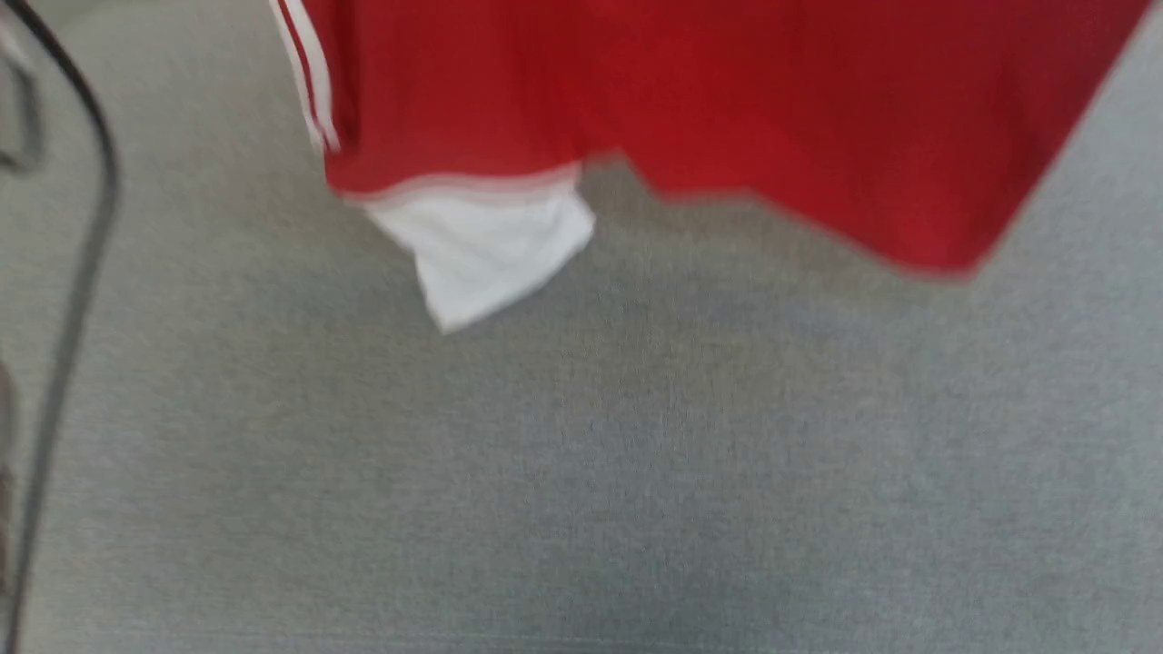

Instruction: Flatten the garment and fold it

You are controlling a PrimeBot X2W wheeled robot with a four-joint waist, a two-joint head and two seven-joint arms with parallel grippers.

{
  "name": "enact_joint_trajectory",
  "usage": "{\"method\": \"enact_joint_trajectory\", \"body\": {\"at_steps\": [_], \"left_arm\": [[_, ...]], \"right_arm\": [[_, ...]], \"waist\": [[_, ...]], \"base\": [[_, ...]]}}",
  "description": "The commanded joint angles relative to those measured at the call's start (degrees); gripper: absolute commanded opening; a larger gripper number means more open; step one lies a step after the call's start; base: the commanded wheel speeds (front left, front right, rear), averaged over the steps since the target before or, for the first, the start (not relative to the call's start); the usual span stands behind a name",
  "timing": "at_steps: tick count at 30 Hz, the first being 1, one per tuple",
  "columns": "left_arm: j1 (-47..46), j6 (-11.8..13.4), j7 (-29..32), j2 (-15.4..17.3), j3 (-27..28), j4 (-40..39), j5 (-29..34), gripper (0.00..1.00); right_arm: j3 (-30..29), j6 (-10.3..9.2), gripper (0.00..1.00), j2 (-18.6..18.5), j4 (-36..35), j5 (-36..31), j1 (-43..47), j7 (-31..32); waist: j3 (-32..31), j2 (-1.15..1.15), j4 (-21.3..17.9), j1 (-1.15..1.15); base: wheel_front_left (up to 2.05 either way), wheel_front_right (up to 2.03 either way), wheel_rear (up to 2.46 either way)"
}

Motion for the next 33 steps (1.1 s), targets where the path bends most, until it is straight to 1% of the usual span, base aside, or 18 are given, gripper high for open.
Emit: {"method": "enact_joint_trajectory", "body": {"at_steps": [1, 5, 9, 13, 17, 22, 26, 31, 33], "left_arm": [[-3.7, 0.2, -0.6, 0.7, 0.1, 1.5, 1.2, 0.00], [-12.2, 0.6, -3.5, 1.4, -0.9, 5.6, 5.3, 0.00], [-18.5, 1.4, -7.2, 0.7, -1.2, 8.6, 7.7, 0.00], [-22.2, 1.8, -11.0, -0.1, -1.3, 10.5, 8.6, 0.00], [-23.0, 1.7, -13.9, -0.6, -0.8, 12.8, 8.2, 0.00], [-21.0, 1.6, -16.9, -1.9, -0.1, 15.8, 6.5, 0.00], [-17.4, 0.9, -19.6, -3.3, 0.2, 17.9, 4.7, 0.00], [-10.0, -1.5, -23.1, -5.1, -0.4, 21.1, 2.4, 0.00], [-6.6, -2.5, -24.5, -5.7, -0.6, 22.0, 1.5, 0.00]], "right_arm": [[0.1, -0.08, 0.00, 0.6, 1.6, -1.7, -3.5, -1.8], [-0.4, -0.08, 0.00, 2.7, 7.3, -6.8, -12.6, -8.4], [-1.5, -0.08, 0.00, 4.2, 12.5, -11.2, -19.6, -14.8], [-1.7, -0.08, 0.00, 4.9, 16.5, -13.7, -24.2, -19.3], [-0.8, -0.08, 0.00, 4.9, 19.4, -14.5, -26.1, -22.4], [0.7, -0.08, 0.00, 4.2, 22.1, -13.7, -25.5, -24.5], [2.7, -0.08, 0.00, 3.5, 22.9, -11.2, -22.6, -25.9], [6.5, -0.08, 0.00, 2.5, 22.4, -6.6, -14.5, -28.5], [9.3, -0.08, 0.00, 1.7, 21.5, -4.4, -10.3, -29.2]], "waist": [[10.2, 0.00, -2.1, -0.01], [14.4, 0.00, -3.3, -0.01], [17.4, 0.00, -3.9, -0.01], [20.5, 0.00, -3.9, -0.01], [23.6, 0.00, -3.4, -0.01], [26.5, 0.00, -2.3, -0.01], [27.0, 0.00, -1.0, -0.01], [23.8, 0.00, 0.9, -0.01], [21.8, 0.00, 1.5, -0.01]], "base": [[0.00, 0.00, 0.00], [0.00, 0.00, 0.00], [0.00, 0.00, 0.00], [0.00, 0.00, 0.00], [0.00, 0.00, 0.00], [0.00, 0.00, 0.00], [0.00, 0.00, 0.00], [0.00, 0.00, 0.00], [0.00, 0.00, 0.00]]}}
